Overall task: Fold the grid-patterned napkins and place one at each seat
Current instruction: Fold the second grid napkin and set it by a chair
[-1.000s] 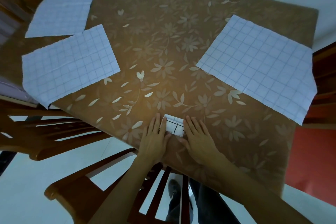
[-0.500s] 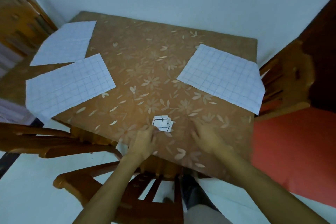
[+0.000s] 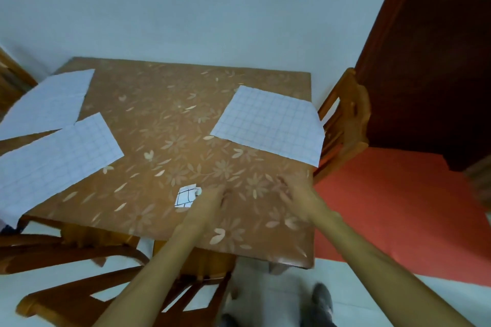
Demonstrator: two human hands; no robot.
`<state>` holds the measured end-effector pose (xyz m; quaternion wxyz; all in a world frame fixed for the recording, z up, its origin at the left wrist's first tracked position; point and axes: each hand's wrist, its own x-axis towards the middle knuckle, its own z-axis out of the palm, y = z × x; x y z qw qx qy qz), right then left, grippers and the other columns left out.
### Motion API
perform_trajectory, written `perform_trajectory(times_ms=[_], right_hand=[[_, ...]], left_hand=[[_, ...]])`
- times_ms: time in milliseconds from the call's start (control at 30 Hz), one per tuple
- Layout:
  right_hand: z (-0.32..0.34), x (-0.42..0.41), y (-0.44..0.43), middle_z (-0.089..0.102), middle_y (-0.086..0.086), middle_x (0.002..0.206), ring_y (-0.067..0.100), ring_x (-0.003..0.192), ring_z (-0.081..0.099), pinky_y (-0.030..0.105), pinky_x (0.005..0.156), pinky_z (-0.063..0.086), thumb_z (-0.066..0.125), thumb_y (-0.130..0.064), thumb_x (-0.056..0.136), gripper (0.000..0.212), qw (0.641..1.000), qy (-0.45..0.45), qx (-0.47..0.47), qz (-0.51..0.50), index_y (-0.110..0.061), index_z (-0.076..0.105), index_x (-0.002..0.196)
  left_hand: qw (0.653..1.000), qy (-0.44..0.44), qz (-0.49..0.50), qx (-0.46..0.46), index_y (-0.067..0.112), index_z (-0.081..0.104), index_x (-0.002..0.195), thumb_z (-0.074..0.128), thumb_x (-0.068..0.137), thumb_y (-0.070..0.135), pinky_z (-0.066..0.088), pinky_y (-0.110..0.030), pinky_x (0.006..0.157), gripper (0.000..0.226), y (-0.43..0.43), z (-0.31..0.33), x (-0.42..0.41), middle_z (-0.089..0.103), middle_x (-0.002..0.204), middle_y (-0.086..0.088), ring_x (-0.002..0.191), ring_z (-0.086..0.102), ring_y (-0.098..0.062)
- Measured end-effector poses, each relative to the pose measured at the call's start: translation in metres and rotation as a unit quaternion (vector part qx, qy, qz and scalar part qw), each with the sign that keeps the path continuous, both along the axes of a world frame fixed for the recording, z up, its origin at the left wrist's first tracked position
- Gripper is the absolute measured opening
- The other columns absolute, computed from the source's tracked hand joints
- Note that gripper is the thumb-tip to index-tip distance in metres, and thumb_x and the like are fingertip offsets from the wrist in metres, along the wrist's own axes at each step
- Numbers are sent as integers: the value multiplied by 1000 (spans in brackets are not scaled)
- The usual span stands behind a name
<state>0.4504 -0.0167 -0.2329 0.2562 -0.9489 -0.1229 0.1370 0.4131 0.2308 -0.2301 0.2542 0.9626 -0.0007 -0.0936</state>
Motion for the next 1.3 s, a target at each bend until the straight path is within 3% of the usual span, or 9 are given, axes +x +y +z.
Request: perform_trajectory(times_ms=[100, 200, 333, 433, 567, 667, 767, 900, 1300], right_hand=[[2, 8, -37, 62, 5, 123, 25, 112, 60, 33, 91, 48, 53, -17, 95, 31, 1000, 13, 3, -4, -15, 58, 126], [6, 18, -77, 60, 7, 132, 26, 120, 58, 41, 97, 48, 51, -20, 99, 36, 1000, 1, -1, 29, -12, 55, 134], [10, 42, -141, 65, 7, 123, 30, 113, 60, 47, 94, 48, 37, -38, 94, 45, 998, 12, -34, 48, -17, 59, 127], [14, 62, -182, 64, 8, 122, 30, 110, 61, 47, 96, 47, 44, -32, 94, 39, 998, 28, -36, 49, -16, 58, 127], [21, 87, -219, 62, 5, 129, 26, 117, 59, 44, 101, 47, 47, -24, 99, 36, 998, 14, -16, 63, -15, 57, 131], [21, 110, -231, 60, 4, 135, 24, 122, 58, 42, 104, 46, 48, -25, 99, 39, 997, 6, 0, 72, -17, 54, 137], [18, 137, -236, 61, 3, 134, 22, 123, 56, 38, 105, 45, 50, -25, 99, 39, 996, -1, 13, 86, -17, 54, 137], [17, 181, -236, 58, 5, 139, 21, 124, 57, 39, 104, 46, 49, -27, 100, 43, 994, 3, 15, 108, -15, 51, 141], [8, 354, -212, 52, 3, 148, 20, 134, 51, 35, 111, 41, 49, -29, 103, 45, 976, 31, -23, 212, -15, 46, 146]], left_hand=[[1000, 1, -15, -15, 12, 66, 111, 48, 89, 11, 54, -44, 82, 28, -44, 7, 12, 71, 104, -9, 95, 66, -31], [1000, -4, -13, 1, 22, 65, 117, 52, 90, 11, 49, -30, 78, 32, -90, 8, 23, 71, 112, 0, 100, 66, -25], [999, 21, 7, -28, 29, 59, 123, 50, 90, 11, 53, -36, 90, 39, -164, 1, 48, 70, 118, 2, 107, 66, -24], [998, 47, 43, -22, 20, 57, 136, 52, 94, 8, 48, -29, 92, 44, -211, 4, 63, 71, 121, -2, 113, 65, -26], [993, 22, 99, -55, 16, 66, 118, 53, 91, 6, 43, -23, 81, 31, -245, 2, 89, 73, 107, -4, 101, 67, -23], [991, 22, 119, -60, 13, 67, 118, 53, 91, 3, 38, -18, 81, 32, -255, 1, 108, 72, 111, 1, 97, 61, -13], [987, 25, 138, -81, 8, 69, 111, 52, 94, 4, 41, -21, 84, 24, -256, -1, 130, 70, 110, 1, 107, 64, -20], [984, 23, 151, -95, 11, 64, 127, 53, 98, 10, 42, -22, 88, 30, -260, -9, 168, 67, 122, -4, 114, 63, -21], [957, 44, 252, -139, 19, 64, 125, 53, 99, 18, 46, -24, 94, 28, -242, -43, 305, 66, 126, -3, 113, 62, -19]])
